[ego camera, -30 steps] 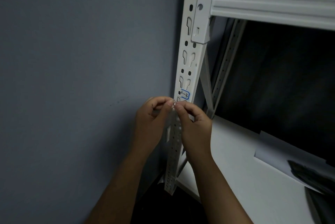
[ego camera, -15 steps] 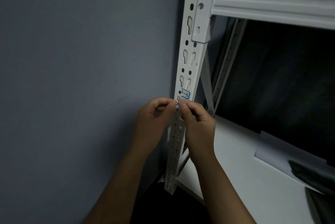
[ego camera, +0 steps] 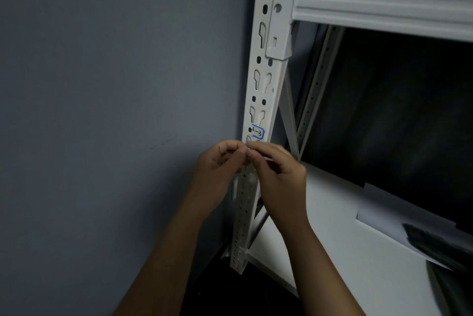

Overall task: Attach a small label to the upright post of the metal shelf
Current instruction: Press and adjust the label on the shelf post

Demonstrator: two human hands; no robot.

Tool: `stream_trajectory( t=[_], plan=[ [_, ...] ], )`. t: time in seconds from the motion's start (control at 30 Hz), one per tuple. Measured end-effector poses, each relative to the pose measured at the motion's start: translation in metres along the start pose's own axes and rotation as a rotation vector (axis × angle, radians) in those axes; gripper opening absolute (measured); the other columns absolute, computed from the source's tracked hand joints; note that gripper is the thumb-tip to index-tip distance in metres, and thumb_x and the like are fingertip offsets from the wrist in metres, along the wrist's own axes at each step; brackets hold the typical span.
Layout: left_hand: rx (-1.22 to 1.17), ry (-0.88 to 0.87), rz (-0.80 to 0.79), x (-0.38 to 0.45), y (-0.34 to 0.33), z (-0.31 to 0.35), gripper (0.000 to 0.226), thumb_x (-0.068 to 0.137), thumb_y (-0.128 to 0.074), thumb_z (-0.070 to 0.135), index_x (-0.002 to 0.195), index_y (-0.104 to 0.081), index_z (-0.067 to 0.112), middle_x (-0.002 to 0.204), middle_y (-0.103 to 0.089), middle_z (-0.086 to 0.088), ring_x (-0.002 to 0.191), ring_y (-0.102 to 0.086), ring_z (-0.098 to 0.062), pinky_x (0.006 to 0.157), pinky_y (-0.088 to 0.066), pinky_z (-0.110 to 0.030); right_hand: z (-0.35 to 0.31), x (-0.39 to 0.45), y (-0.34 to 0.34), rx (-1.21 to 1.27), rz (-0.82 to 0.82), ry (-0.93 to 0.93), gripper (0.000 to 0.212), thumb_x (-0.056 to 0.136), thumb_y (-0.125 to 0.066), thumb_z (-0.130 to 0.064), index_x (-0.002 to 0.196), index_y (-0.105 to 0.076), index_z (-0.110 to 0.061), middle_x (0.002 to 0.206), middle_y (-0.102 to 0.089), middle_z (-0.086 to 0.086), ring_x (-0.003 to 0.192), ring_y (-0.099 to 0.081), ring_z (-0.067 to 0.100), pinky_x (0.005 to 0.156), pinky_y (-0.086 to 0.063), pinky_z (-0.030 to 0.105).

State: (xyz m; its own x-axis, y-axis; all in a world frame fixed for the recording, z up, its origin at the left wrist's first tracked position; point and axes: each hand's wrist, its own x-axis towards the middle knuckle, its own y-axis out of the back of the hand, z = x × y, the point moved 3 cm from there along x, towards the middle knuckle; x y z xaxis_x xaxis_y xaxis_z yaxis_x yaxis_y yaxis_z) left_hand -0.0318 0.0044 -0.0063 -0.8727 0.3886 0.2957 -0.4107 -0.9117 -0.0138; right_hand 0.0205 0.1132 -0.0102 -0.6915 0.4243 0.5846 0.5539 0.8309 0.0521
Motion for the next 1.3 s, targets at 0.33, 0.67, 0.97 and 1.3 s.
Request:
stream_trajectory(
  t=[0.33,0.67,0.97,1.3],
  plan=[
    [-0.109,0.111,0.091,-0.001,-0.005,-0.003,0.009,0.086,-0.063,0.016,0.088,-0.072,0.016,0.075,-0.071,0.006,0.075,-0.066,-0.003,0.066,-0.048,-0.014,0.001,0.0,0.002,0.042,0.141,-0.118,0.019,0.087,-0.065,-0.004,0.091,-0.071,-0.021,0.093,-0.072,-0.001,0.092,-0.068,0.009,0.081,-0.052,0.017],
    [0.189,-0.086,0.322,0.001,-0.011,0.001,0.006,0.085,-0.066,0.016,0.089,-0.07,0.016,0.089,-0.069,0.0,0.075,-0.062,0.003,0.064,-0.044,-0.007,0.009,0.004,0.002,0.143,0.348,-0.294,0.01,0.093,-0.055,-0.005,0.088,-0.063,-0.006,0.081,-0.064,0.0,0.074,-0.062,0.001,0.063,-0.05,0.012],
    [0.282,-0.117,0.426,0.017,-0.019,-0.005,0.007,0.095,-0.051,0.014,0.094,-0.057,0.017,0.085,-0.062,0.003,0.073,-0.059,0.005,0.058,-0.043,-0.006,0.015,0.016,0.0,0.165,0.451,-0.272,0.01,0.096,-0.052,-0.007,0.101,-0.06,-0.005,0.102,-0.063,0.002,0.084,-0.059,-0.014,0.065,-0.046,0.004],
    [0.429,-0.272,0.5,0.039,-0.019,-0.012,0.004,0.088,-0.064,0.015,0.085,-0.066,0.017,0.094,-0.057,0.005,0.087,-0.061,-0.018,0.075,-0.054,-0.033,0.024,0.023,-0.008,0.206,0.357,-0.306,0.008,0.095,-0.053,-0.005,0.099,-0.059,-0.001,0.087,-0.064,-0.011,0.079,-0.065,-0.009,0.061,-0.051,0.01]
  ],
)
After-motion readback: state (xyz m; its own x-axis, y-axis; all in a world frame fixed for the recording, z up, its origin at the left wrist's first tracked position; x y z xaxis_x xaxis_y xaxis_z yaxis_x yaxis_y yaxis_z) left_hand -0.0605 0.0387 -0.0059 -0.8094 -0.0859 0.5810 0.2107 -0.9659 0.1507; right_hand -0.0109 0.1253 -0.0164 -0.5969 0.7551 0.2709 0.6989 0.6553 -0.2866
